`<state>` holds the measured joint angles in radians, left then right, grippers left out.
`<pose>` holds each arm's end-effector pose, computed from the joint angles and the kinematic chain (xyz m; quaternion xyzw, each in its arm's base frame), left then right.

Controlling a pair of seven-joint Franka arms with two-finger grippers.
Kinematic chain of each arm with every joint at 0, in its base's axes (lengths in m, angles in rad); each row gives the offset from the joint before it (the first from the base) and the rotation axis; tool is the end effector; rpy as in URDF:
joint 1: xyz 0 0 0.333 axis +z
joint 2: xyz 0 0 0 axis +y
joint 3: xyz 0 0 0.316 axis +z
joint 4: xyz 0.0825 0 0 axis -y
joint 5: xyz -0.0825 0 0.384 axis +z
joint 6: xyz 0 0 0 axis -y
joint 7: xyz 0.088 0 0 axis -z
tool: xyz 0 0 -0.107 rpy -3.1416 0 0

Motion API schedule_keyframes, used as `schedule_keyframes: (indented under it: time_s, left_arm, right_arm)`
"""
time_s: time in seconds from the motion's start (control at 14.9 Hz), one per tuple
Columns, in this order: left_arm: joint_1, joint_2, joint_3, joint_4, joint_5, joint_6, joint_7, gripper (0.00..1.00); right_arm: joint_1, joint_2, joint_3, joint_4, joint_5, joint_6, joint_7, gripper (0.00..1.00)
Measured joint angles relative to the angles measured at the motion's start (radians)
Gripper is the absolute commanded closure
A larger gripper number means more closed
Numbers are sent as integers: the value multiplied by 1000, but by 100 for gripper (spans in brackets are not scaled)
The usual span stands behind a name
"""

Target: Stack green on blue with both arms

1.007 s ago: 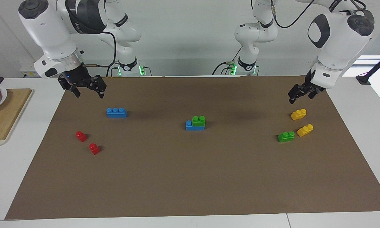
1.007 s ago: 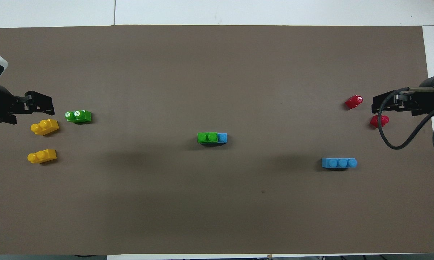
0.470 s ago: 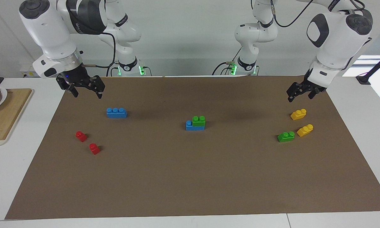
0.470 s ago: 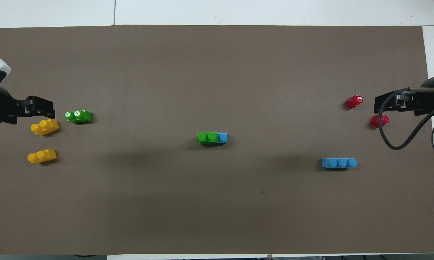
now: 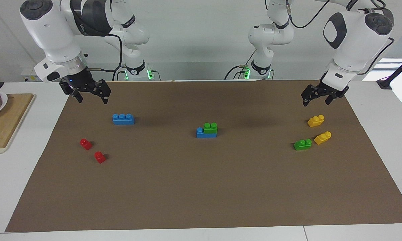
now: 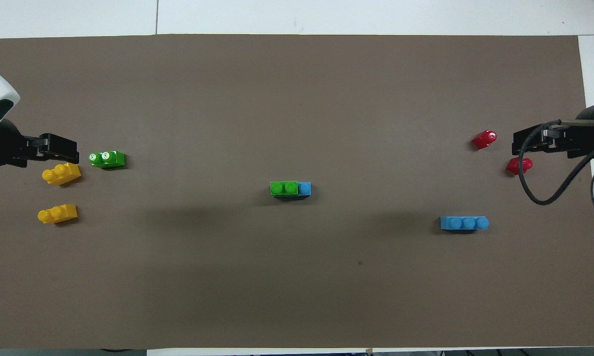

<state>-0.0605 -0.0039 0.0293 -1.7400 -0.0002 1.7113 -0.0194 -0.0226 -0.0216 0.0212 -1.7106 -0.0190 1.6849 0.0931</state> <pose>0.5587 -0.0174 0.5584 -0.9999 0.0059 0.0124 0.0002 0.5543 -0.0025 0.5800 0.9989 -0.0461 -0.0016 0.0098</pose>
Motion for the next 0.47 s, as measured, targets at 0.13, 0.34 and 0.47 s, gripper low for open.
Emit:
schedule_keyframes:
  time_s: [0.13,0.34,0.47]
  left_arm:
    - [1,0,5,2,-8,0,0,0]
    - [1,0,6,2,-11,0,0,0]
    - [1,0,6,2,-12,0,0,0]
  right_arm:
    - [0,0,0,0,0,0,0,0]
    - [0,0,0,0,0,0,0,0]
    - [0,0,0,0,0,0,0,0]
